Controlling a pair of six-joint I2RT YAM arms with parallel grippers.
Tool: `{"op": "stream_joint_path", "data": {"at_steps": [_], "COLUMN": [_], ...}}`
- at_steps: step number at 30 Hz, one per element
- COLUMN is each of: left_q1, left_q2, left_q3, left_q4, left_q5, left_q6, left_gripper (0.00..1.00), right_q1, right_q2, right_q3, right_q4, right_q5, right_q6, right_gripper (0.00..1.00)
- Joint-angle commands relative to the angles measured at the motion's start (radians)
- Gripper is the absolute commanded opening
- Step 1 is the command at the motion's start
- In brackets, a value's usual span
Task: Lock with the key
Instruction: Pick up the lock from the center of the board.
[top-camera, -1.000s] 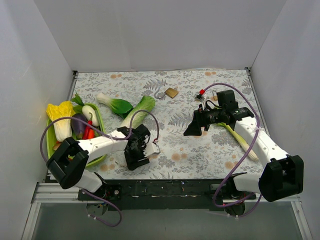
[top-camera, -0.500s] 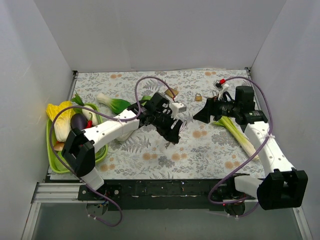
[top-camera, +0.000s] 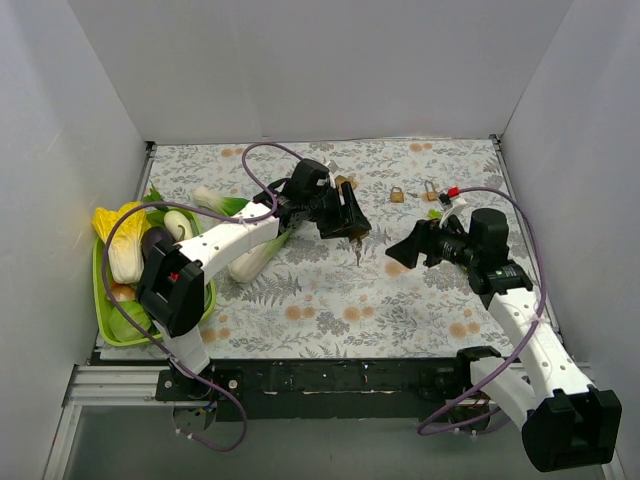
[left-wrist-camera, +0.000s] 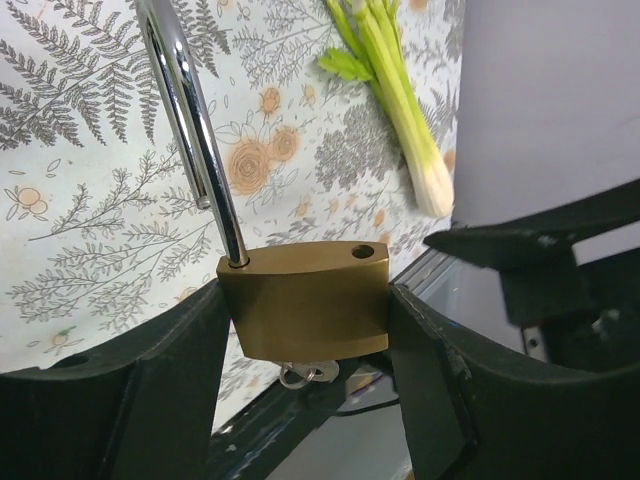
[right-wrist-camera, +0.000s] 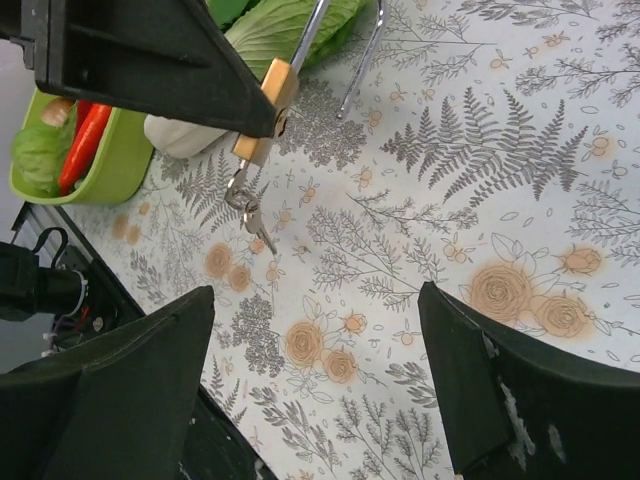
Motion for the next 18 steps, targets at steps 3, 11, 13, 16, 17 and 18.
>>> {"op": "stream_joint_path", "data": {"at_steps": [3, 11, 13, 16, 17, 18], "left_q1": [0.009, 0.007, 0.009, 0.009, 0.009, 0.009], "left_q2": [-0.025, -0.033, -0.036, -0.038, -0.035, -0.035], "left_q3": [0.052, 0.035, 0.033, 0.024, 0.021, 0.020], "left_q4": [0.114, 0.194, 0.210, 0.236, 0.242, 0.251], "left_q5": [-0.023, 0.027, 0.029, 0.049, 0.056, 0.066], "left_q6": [-0.246, -0.368, -0.391, -0.438, -0.449, -0.469], "left_gripper": [0.00, 0.00, 0.00, 0.00, 0.00, 0.00], "right_q1": [0.138, 0.275, 0.293, 0.316, 0.322, 0.328], "right_q2": [0.026, 0.113, 0.122, 0.133, 0.147, 0.154], "right_q3": [0.030, 0.076, 0.074, 0.079, 0.090, 0.096], "right_q4": [0.242, 0.261, 0.282, 0.318, 0.324, 0.330], "right_q5": [0.147, 0.313, 0.367, 0.433, 0.460, 0.474], "right_q6": [0.106, 0.122, 0.125, 0.142, 0.145, 0.146], "right_gripper": [0.90, 0.86, 0.83, 0.73, 0.71, 0.67]}}
